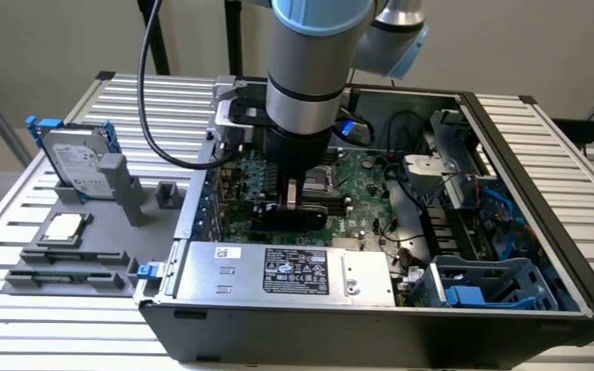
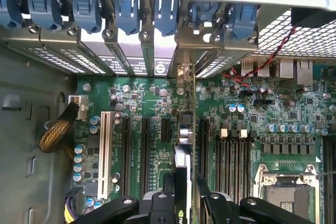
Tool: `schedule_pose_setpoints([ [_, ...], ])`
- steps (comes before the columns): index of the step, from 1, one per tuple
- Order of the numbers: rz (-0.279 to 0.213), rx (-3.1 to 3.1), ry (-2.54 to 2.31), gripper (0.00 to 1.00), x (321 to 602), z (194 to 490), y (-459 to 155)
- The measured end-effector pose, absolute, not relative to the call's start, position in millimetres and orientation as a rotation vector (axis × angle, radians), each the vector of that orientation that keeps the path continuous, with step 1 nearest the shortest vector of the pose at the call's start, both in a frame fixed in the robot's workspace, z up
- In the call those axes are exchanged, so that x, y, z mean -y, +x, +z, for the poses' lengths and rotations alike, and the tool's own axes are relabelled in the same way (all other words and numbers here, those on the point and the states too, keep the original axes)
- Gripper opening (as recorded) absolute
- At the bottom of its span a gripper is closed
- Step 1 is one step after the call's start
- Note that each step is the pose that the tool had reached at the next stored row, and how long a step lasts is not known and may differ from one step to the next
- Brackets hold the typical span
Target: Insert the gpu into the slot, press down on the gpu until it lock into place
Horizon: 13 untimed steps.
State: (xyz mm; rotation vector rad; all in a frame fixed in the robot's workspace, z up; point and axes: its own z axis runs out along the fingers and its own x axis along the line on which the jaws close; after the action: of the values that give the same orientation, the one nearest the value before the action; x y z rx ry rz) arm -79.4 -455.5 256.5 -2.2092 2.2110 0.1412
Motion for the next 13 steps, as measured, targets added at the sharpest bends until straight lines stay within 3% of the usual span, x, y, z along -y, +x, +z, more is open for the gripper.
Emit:
schedule_pose_setpoints([
  [9,0.144,-2.209,-2.21,0.26,455.3,253.1,-79.5],
  [13,0.144,-2.209,-2.21,0.27,455.3,269.1,-79.5],
])
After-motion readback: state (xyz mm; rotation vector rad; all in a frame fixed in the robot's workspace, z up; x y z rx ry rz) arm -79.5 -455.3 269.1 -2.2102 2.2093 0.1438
